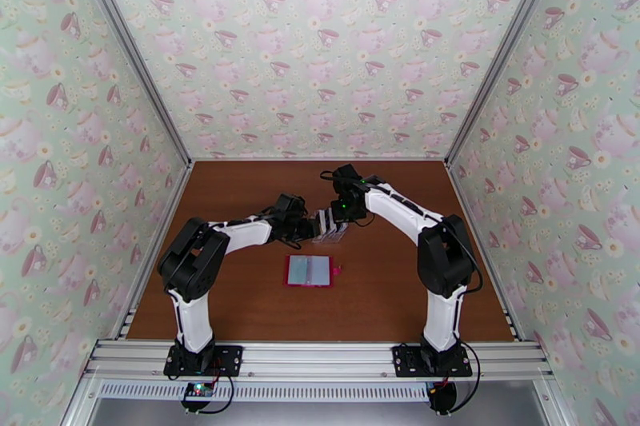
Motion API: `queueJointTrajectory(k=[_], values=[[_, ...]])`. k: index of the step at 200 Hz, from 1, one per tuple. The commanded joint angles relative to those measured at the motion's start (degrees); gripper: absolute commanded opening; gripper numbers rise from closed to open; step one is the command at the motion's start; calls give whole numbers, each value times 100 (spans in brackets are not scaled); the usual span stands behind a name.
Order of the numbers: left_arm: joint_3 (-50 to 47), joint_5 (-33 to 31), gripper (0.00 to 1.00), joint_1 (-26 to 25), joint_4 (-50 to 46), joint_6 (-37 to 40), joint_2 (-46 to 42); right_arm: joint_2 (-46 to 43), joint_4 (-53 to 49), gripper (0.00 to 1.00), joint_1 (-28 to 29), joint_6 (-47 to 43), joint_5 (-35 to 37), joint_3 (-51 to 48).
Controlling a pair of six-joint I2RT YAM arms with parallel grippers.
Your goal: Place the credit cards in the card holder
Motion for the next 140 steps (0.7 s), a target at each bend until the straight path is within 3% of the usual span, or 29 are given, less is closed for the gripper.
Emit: queueJointTrajectory(k=[1,68,140], values=[[-174,-57,50,24,-415,-2,175,56,-61,3,48,-59,-336,48],[-152,-44,50,25,-419,1,179,387,-84,13,48,8,-375,140],[-168,-5,50,25,-398,6,228,612,-233,18,-22,79,-319,628]])
